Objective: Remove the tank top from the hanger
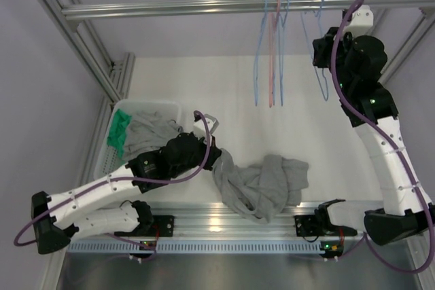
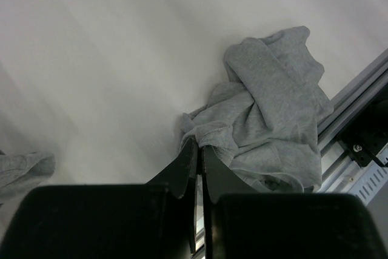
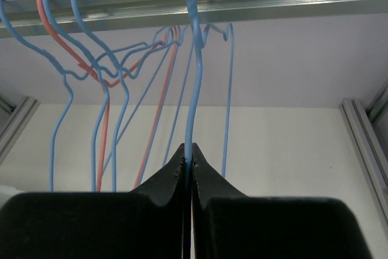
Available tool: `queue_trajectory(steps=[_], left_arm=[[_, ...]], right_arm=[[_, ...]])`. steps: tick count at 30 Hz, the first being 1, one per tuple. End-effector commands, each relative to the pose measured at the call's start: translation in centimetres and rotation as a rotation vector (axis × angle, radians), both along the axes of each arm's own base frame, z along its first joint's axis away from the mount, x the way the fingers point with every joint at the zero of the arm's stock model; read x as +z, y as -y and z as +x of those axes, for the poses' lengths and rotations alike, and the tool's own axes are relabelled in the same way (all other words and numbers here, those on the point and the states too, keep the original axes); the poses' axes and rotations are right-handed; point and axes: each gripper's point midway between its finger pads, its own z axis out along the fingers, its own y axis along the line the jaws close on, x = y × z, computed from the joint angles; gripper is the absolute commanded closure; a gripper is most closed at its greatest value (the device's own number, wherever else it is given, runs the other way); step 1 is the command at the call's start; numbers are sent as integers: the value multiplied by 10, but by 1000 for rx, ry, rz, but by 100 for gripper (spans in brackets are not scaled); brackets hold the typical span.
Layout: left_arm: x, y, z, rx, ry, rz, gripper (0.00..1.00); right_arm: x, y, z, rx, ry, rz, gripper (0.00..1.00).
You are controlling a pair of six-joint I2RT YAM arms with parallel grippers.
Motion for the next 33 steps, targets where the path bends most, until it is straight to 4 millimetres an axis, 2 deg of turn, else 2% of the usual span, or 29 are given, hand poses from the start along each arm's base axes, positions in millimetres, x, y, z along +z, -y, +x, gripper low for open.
queue_trajectory(steps=[1, 2, 4, 5, 8, 13, 15, 16, 21, 24, 27, 28, 32, 33], left_arm=[[3, 11, 0, -17, 0, -54, 100], [3, 11, 0, -17, -1, -59, 100], [2, 14, 0, -24, -5, -63, 100], [3, 15, 0, -28, -4, -64, 100], [3, 19, 1, -31, -10, -61, 100], [5, 26, 5, -29, -5, -79, 100], [6, 34, 6, -45, -9, -94, 100], [0, 39, 6, -54, -21, -83, 100], [-8, 61, 8, -92, -53, -97, 100], [-8, 66, 9, -100, -54, -106, 100], [-12, 68, 9, -104, -62, -102, 100], [-13, 69, 9, -105, -63, -103, 100], [-14, 71, 9, -113, -69, -103, 100], [-14, 72, 8, -118, -70, -103, 100]], right_arm=[[12, -9, 9, 45, 81, 50, 100], [-6, -10, 12, 43, 47, 50, 100], [-15, -14, 12, 63, 49, 56, 100], [-28, -16, 15, 69, 21, 50, 100], [-51, -22, 18, 89, -28, 42, 100], [-70, -34, 18, 146, -67, 30, 100], [-71, -43, 21, 178, -67, 7, 100], [-74, -45, 24, 184, -75, -9, 100], [-58, -50, 28, 190, -38, -43, 100], [-50, -52, 28, 191, -28, -72, 100], [-56, -54, 24, 197, -38, -89, 100], [-57, -48, 24, 155, -42, -99, 100], [-68, -44, 22, 121, -60, -109, 100], [-69, -43, 21, 118, -64, -107, 96]])
